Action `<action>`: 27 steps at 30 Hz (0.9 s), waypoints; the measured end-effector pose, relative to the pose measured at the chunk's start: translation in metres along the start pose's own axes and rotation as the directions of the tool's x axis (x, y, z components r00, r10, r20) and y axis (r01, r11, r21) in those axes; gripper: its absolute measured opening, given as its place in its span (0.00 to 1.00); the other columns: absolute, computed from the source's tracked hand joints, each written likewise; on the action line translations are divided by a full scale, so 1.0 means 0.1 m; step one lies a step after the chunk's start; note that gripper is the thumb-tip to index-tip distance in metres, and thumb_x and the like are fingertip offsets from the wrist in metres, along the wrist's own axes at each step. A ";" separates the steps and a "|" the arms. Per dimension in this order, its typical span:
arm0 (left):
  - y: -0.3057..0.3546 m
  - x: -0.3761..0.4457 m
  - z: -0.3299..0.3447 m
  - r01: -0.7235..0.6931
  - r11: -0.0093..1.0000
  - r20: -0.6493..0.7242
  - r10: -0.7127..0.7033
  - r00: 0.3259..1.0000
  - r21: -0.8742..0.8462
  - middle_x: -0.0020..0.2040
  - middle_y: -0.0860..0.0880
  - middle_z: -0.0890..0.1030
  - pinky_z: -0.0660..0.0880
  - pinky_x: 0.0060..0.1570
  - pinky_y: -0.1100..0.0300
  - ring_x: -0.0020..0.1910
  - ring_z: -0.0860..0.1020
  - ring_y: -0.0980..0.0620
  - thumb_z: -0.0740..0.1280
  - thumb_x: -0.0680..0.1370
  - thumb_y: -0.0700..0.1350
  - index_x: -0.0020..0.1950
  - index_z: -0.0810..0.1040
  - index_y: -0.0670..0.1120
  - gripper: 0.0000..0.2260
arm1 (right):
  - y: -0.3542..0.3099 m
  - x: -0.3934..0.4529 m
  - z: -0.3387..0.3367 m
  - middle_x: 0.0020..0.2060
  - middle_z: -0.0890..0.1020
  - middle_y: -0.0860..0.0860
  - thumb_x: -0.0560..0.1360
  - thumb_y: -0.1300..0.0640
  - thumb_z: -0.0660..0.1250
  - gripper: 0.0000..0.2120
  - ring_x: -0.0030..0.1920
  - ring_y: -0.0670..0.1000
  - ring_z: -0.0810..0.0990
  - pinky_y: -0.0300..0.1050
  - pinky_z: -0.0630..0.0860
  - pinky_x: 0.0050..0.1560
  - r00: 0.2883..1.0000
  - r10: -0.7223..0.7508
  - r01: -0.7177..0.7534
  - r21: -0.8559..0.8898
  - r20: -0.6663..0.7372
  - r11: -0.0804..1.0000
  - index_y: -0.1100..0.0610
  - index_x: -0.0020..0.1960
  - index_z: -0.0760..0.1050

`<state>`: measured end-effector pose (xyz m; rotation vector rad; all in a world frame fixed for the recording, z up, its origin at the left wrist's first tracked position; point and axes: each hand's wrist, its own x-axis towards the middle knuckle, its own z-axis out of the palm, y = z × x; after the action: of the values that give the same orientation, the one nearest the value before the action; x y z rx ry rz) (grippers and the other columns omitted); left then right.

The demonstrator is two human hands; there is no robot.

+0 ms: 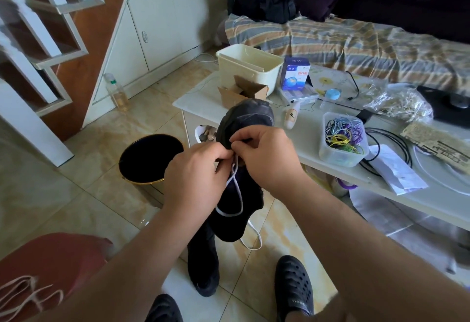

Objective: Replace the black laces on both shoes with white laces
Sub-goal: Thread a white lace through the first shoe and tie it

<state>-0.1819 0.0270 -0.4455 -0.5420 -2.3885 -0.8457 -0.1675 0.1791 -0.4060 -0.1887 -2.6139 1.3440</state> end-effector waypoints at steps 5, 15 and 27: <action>-0.04 0.03 0.12 0.040 0.999 0.183 -0.043 0.982 0.018 0.41 0.54 0.85 0.79 0.39 0.53 0.38 0.83 0.50 0.74 0.75 0.41 0.48 0.85 0.52 0.06 | 0.04 0.08 -0.05 0.44 0.79 0.48 0.82 0.48 0.63 0.04 0.45 0.57 0.77 0.49 0.74 0.41 0.999 -0.028 0.033 -0.447 0.017 0.894 0.45 0.48 0.73; -0.57 -0.56 0.75 0.109 0.989 0.616 -0.150 0.773 0.103 0.40 0.56 0.84 0.76 0.43 0.56 0.41 0.78 0.53 0.72 0.71 0.43 0.43 0.85 0.52 0.05 | -0.57 0.11 -0.54 0.42 0.80 0.62 0.87 0.62 0.58 0.07 0.31 0.54 0.83 0.46 0.75 0.32 0.889 -0.403 0.457 0.492 -0.217 0.741 0.61 0.50 0.68; -0.71 -0.55 0.71 0.415 0.908 0.757 -0.313 0.574 0.060 0.40 0.52 0.77 0.78 0.45 0.47 0.41 0.78 0.47 0.62 0.72 0.44 0.51 0.69 0.61 0.13 | 0.01 0.13 -0.04 0.35 0.84 0.50 0.81 0.64 0.70 0.07 0.36 0.46 0.81 0.39 0.78 0.41 0.980 -0.179 0.127 0.416 0.090 0.901 0.55 0.45 0.81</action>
<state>-0.2016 0.0129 -0.5573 -0.5161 -3.3327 -1.1092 -0.1795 0.1860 -0.4031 0.1683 -2.3082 1.8516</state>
